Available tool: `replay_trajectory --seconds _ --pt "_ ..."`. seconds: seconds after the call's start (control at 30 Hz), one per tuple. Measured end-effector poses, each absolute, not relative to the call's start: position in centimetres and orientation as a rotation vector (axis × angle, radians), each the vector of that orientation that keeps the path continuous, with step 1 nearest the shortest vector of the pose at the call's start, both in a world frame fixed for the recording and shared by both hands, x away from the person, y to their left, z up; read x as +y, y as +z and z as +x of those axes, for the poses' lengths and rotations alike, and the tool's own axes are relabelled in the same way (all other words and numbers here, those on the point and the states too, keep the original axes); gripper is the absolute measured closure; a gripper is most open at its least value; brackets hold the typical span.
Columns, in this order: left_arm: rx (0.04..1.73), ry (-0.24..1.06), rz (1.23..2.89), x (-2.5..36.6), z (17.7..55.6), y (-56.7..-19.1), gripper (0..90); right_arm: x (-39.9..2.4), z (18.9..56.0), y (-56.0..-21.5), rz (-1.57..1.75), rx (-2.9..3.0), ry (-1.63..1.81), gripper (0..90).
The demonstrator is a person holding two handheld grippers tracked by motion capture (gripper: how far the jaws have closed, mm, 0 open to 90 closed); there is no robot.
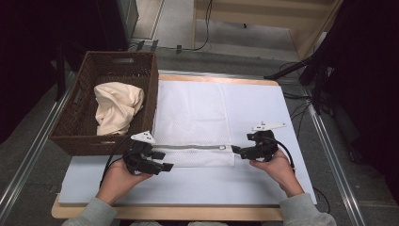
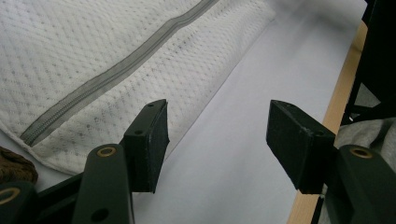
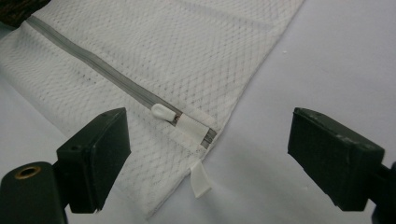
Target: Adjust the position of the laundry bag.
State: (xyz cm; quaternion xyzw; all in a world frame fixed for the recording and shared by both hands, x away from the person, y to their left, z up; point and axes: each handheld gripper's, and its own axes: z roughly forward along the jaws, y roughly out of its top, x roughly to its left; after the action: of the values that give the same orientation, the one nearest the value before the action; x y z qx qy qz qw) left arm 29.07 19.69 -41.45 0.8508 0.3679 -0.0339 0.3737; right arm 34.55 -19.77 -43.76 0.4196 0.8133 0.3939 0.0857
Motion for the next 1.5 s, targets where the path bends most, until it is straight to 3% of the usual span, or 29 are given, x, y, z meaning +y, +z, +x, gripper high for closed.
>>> replay_trajectory --seconds 0.17,0.2,0.23,0.27,0.6,1.5 --pt "0.938 -0.067 2.172 19.66 28.89 -41.4 37.9 -19.9 34.6 -43.51 1.23 2.43 1.194 14.0" --pt "0.953 -0.081 2.186 19.62 28.91 -41.61 38.0 -19.94 34.59 -43.41 1.219 2.433 1.2 23.7" --pt "0.953 -0.081 2.186 19.62 28.91 -41.61 39.0 -19.94 34.59 -43.41 1.219 2.433 1.2 23.7" --pt "0.963 -0.086 2.206 19.61 28.95 -41.75 39.9 -19.91 34.55 -43.28 1.188 2.456 1.208 30.5" --pt "0.958 -0.076 2.193 19.51 28.89 -41.77 39.7 -20.13 34.3 -42.82 1.195 2.458 1.2 39.2" --pt "0.934 -0.072 2.212 18.99 28.79 -41.89 41.1 -20.36 34.54 -42.95 1.198 2.503 1.19 40.4"
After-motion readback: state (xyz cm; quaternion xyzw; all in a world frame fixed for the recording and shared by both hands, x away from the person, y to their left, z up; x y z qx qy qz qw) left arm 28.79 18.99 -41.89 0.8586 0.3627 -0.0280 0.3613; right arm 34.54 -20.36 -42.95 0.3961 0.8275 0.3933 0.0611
